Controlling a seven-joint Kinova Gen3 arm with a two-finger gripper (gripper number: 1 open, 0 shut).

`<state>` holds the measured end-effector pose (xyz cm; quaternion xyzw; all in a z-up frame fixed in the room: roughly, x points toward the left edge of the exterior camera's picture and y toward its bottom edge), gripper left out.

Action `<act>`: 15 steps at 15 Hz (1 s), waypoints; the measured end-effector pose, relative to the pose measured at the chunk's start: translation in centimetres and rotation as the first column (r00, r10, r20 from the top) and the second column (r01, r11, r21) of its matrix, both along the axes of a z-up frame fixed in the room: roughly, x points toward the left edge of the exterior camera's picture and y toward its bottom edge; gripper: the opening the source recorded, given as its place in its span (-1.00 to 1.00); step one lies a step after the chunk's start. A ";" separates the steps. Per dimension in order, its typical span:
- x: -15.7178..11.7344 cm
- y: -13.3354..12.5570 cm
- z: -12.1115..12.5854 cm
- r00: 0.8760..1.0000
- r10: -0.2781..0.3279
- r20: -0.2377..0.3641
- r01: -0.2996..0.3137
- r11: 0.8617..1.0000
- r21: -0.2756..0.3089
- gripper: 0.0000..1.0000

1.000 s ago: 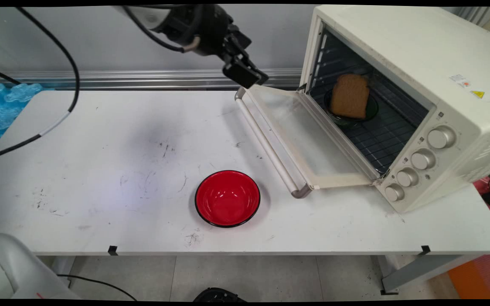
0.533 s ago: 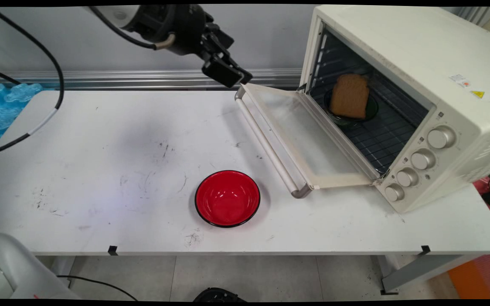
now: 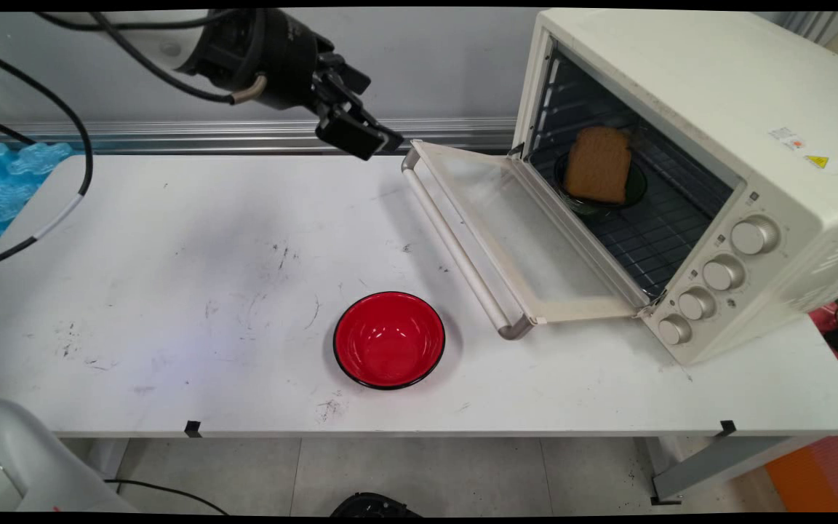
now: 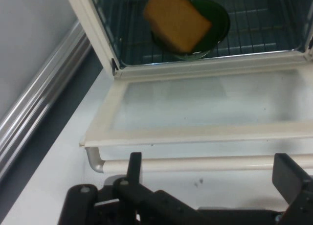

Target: Close the oven

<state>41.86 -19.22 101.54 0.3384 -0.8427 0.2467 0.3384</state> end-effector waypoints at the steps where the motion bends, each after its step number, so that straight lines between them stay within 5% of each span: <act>1: 0.2 0.2 -0.3 1.000 0.002 -0.001 -0.002 1.000 0.002 1.00; 5: 0.9 0.6 -1.2 1.000 0.006 -0.005 -0.006 1.000 0.010 1.00; 6: 1.0 0.8 -1.4 1.000 0.006 -0.006 -0.006 1.000 0.012 -1.00; 15: 2.3 2.0 -4.1 1.000 0.001 -0.007 -0.001 0.999 0.050 -1.00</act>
